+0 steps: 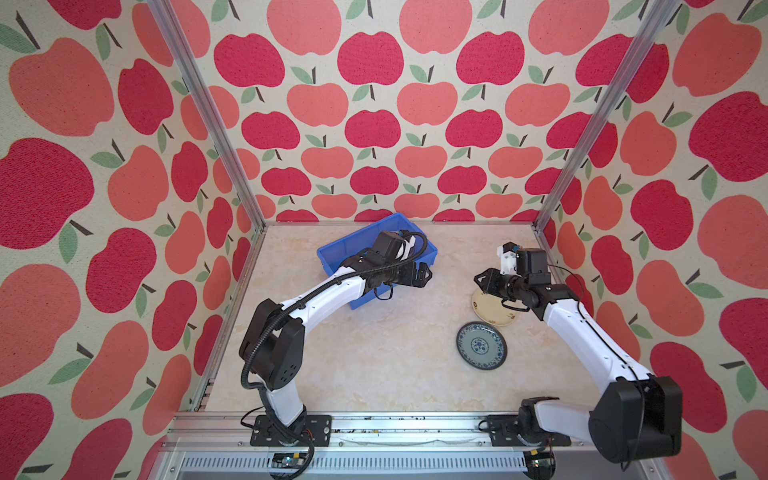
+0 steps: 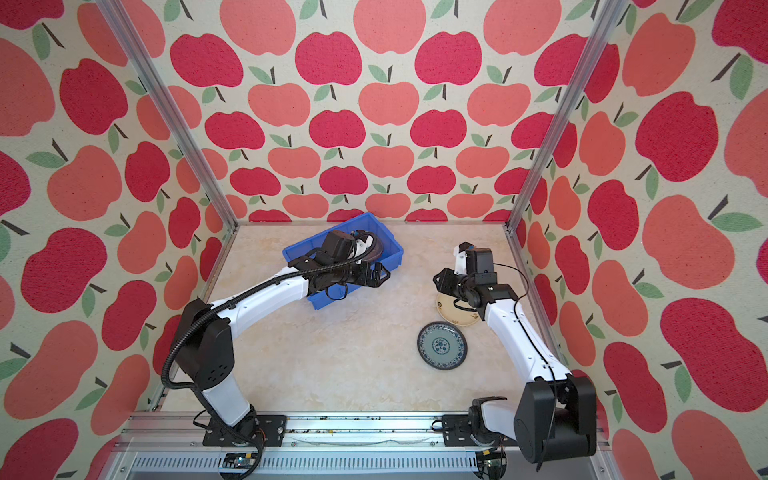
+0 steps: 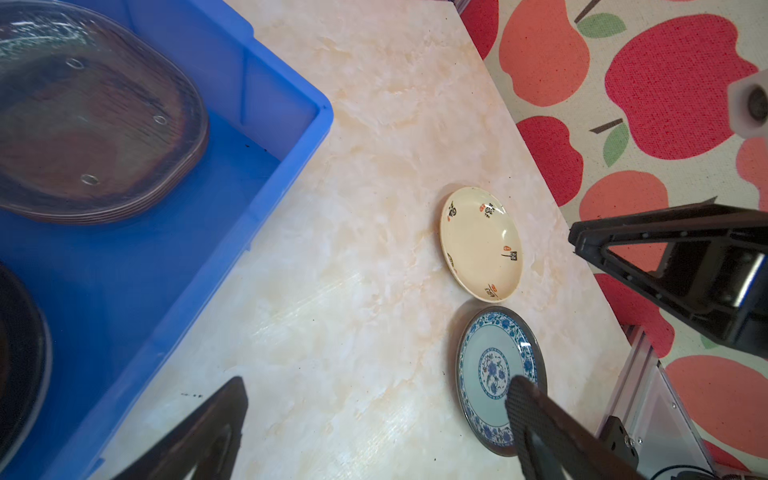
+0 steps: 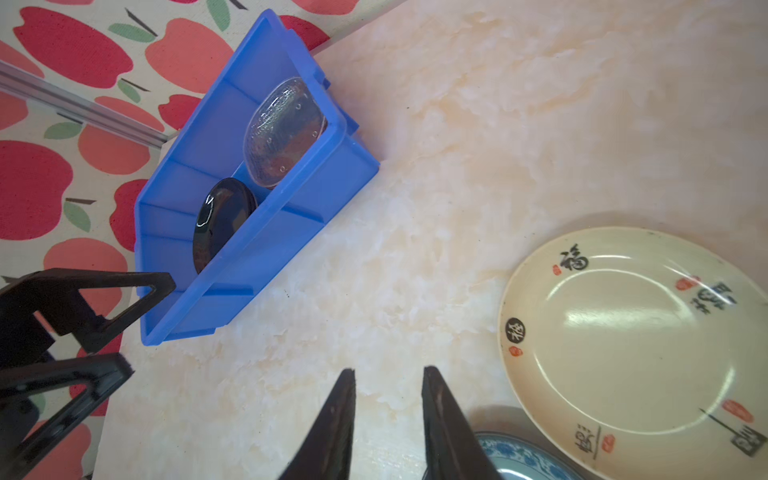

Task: Place the plates into the plastic bin on the countertop

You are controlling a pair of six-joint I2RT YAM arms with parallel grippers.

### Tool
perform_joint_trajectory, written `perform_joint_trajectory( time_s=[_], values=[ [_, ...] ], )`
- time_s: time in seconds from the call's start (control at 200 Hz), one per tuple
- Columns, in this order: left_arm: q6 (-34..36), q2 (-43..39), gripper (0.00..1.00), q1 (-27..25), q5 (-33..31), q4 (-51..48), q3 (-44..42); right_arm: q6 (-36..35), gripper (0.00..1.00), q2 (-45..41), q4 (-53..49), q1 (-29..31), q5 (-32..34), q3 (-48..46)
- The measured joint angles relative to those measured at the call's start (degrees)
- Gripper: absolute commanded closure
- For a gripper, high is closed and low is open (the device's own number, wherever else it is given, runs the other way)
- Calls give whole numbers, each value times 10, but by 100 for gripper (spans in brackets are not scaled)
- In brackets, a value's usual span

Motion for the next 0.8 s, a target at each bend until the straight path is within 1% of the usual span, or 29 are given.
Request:
perform_joint_trajectory(
  time_s=[0.165, 0.31, 0.42, 0.52, 0.595, 0.695, 0.8],
  values=[
    [6, 73, 8, -26, 24, -5, 71, 32, 69, -38, 27, -54, 1, -66],
    [16, 146, 17, -44, 38, -16, 147, 54, 69, -79, 36, -80, 11, -106],
    [17, 209, 27, -55, 46, -24, 211, 64, 70, -101, 42, -88, 20, -119],
    [15, 269, 34, -63, 51, -38, 272, 73, 70, -121, 48, -91, 29, -130],
    [11, 304, 35, -66, 56, -43, 300, 79, 70, -140, 48, -91, 37, -138],
    [2, 337, 41, -69, 59, -49, 322, 84, 70, -154, 48, -92, 41, -144],
    [-10, 361, 42, -71, 62, -48, 337, 89, 70, -155, 51, -92, 41, -148]
  ],
)
